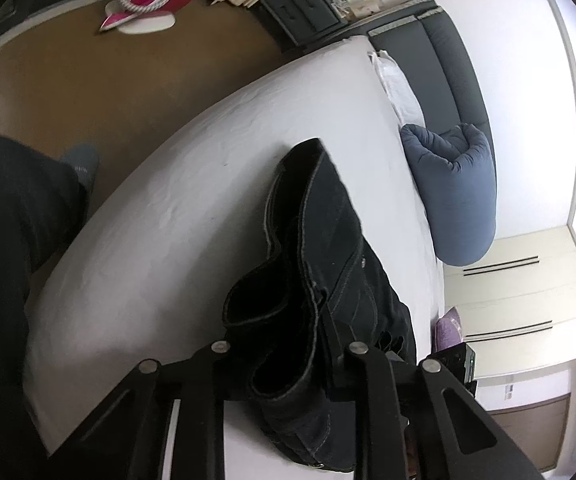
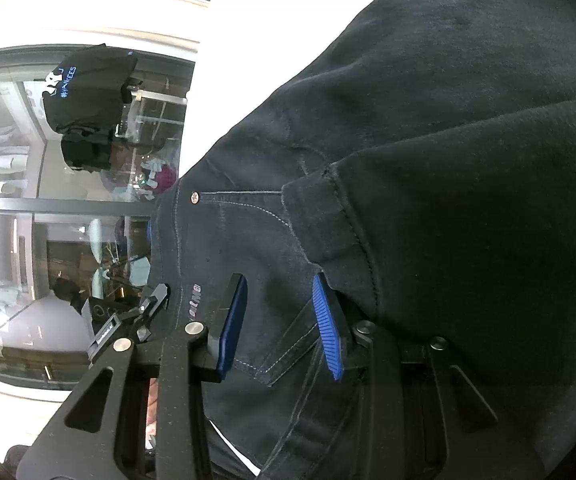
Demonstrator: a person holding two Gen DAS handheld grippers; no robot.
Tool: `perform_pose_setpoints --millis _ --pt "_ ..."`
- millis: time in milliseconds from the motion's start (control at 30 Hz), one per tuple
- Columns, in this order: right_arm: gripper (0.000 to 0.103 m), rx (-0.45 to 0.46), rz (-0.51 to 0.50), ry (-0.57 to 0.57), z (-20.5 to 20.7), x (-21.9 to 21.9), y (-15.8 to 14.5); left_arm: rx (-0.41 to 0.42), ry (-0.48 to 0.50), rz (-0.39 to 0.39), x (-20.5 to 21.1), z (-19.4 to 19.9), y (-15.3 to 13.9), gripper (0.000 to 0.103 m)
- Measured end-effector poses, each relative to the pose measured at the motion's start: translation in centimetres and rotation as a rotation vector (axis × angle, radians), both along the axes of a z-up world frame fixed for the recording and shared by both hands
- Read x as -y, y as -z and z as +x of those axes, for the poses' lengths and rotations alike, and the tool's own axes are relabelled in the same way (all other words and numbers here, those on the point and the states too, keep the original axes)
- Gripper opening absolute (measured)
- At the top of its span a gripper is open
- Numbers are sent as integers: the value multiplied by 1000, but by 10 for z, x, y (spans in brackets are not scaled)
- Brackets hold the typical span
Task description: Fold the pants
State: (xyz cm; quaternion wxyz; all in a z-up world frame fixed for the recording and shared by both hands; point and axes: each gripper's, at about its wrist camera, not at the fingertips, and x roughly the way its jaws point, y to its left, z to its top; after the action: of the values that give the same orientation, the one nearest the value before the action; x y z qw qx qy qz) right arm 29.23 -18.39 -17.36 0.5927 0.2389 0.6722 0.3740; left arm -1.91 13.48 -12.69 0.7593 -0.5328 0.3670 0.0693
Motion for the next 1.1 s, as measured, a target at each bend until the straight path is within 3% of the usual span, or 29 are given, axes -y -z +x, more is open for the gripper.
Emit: perform_pose_setpoints --millis 200,367,733,833,900,1033,1100 --pt "31 -3 13 0 1 1 1 26 33 92 9 6 -23 20" --pt "34 -2 33 6 2 2 2 85 103 227 31 17 -61 18" --pt "34 -34 93 24 3 9 4 225 335 472 124 54 -135 17" --pt "52 -34 141 67 8 25 -8 248 430 557 164 66 -145 17" --pt "70 -1 163 96 13 40 -20 252 496 600 191 73 -145 17" --pt "72 16 313 189 27 89 -41 232 638 632 251 88 -127 17" --pt "78 40 372 249 30 118 -52 216 702 668 276 94 -112 17"
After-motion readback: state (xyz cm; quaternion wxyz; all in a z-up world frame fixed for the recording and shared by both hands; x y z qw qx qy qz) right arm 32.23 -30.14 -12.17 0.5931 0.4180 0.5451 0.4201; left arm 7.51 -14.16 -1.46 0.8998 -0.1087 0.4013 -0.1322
